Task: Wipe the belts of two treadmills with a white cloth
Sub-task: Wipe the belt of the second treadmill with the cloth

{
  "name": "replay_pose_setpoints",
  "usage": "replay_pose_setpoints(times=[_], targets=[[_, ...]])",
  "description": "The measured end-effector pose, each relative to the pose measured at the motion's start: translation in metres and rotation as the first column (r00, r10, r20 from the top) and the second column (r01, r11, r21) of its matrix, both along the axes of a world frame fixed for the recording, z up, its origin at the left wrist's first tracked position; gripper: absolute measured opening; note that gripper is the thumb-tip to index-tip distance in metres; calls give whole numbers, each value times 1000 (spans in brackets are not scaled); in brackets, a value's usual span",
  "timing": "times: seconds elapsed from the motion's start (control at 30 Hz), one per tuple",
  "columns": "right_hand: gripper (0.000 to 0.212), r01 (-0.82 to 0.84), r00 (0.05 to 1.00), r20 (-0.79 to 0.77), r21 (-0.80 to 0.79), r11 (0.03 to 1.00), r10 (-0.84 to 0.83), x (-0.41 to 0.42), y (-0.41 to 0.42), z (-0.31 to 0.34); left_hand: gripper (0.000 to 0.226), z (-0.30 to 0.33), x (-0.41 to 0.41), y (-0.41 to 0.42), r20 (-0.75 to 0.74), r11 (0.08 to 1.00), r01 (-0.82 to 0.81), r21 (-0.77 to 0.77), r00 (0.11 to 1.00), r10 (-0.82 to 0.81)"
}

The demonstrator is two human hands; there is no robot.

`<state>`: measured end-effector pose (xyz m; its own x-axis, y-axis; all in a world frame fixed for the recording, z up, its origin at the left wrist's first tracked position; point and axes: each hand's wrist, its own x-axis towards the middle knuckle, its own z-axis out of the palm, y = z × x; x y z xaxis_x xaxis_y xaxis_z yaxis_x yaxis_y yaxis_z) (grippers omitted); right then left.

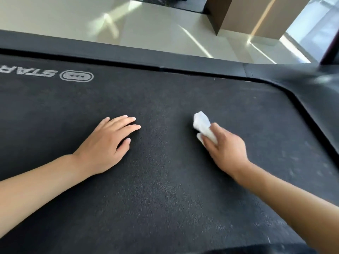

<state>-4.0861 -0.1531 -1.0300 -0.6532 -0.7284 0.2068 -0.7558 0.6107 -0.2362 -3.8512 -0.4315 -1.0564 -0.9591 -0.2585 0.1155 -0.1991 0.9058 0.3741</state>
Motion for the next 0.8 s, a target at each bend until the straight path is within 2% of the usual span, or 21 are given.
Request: replay_pose_setpoints(times=[0.07,0.1,0.2,0.23,0.27,0.3,0.37,0.43,0.47,0.53,0.57,0.63,0.7,0.73,0.8], targets=[[32,-250,967,46,13,968,249,62,-7,0,55,1,-4,6,7,1000,4,14,1000,-5],[28,-389,919,76,12,921,387,89,-10,-1,56,1,-6,10,9,1000,8,15,1000,-9],[19,-754,648,158,-3,657,745,139,-11,-2,56,1,-9,22,13,999,51,-4,999,-51],[18,-817,569,151,-14,577,808,136,-12,-2,56,1,-9,24,17,998,60,-8,998,-60],[18,-842,531,130,-24,538,837,125,-15,-3,57,2,-8,24,22,998,63,-12,998,-63],[19,-830,551,115,-29,557,827,107,-18,-4,57,2,-6,23,29,998,62,-16,998,-61],[28,-672,737,58,-42,740,673,52,-34,-3,57,2,1,19,44,998,55,-32,998,-53],[33,-326,946,-13,-37,945,325,-16,-51,0,57,2,10,15,56,998,42,-39,998,-39],[35,-113,993,-16,-23,993,113,-48,-56,2,57,2,14,13,60,999,34,-38,998,-32],[35,224,975,1,-18,974,-224,-88,-62,4,56,3,19,12,55,999,24,-41,998,-21],[36,295,955,2,-3,955,-295,-89,-67,3,55,3,19,13,45,999,22,-41,999,-20],[40,245,970,-16,32,969,-245,-59,-72,0,53,3,17,14,19,999,17,-34,1000,-17],[41,-20,1000,-1,35,999,20,2,-69,-7,52,2,15,12,-6,1000,19,-16,1000,-19],[39,-198,980,34,29,980,197,39,-62,-7,53,2,15,11,-11,1000,26,1,1000,-26],[32,-531,840,120,-10,847,529,106,-43,-2,54,0,16,7,-14,998,54,28,998,-53]])
